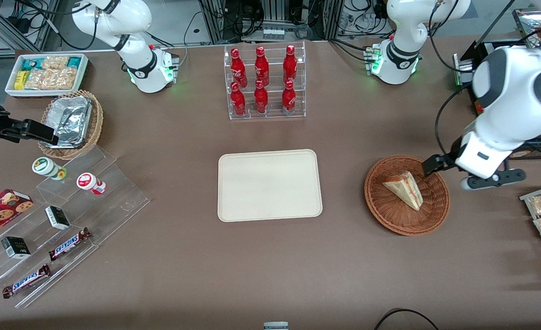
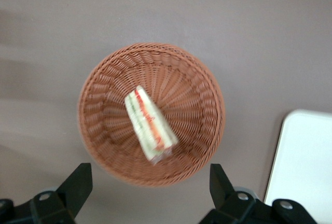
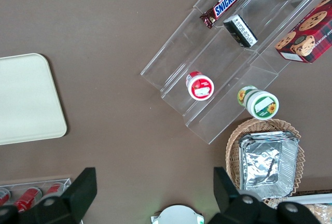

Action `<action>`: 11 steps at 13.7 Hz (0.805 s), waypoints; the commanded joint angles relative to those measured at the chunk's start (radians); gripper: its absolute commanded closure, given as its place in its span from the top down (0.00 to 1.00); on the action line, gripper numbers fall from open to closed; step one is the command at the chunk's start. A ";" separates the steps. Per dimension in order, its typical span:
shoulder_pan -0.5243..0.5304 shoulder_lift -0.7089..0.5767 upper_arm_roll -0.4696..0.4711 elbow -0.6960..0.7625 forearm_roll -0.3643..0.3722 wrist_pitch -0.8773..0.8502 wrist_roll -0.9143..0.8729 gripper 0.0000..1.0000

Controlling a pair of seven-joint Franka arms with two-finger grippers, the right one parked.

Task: Place sandwich from basket to tray
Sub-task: 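Move the left gripper over the sandwich in the wicker basket, then lower the left gripper and close it on the wrapped sandwich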

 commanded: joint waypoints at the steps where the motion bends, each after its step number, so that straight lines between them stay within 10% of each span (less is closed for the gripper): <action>1: 0.007 -0.036 -0.018 -0.150 0.019 0.161 -0.189 1.00; 11: 0.010 -0.014 -0.015 -0.456 0.020 0.571 -0.421 1.00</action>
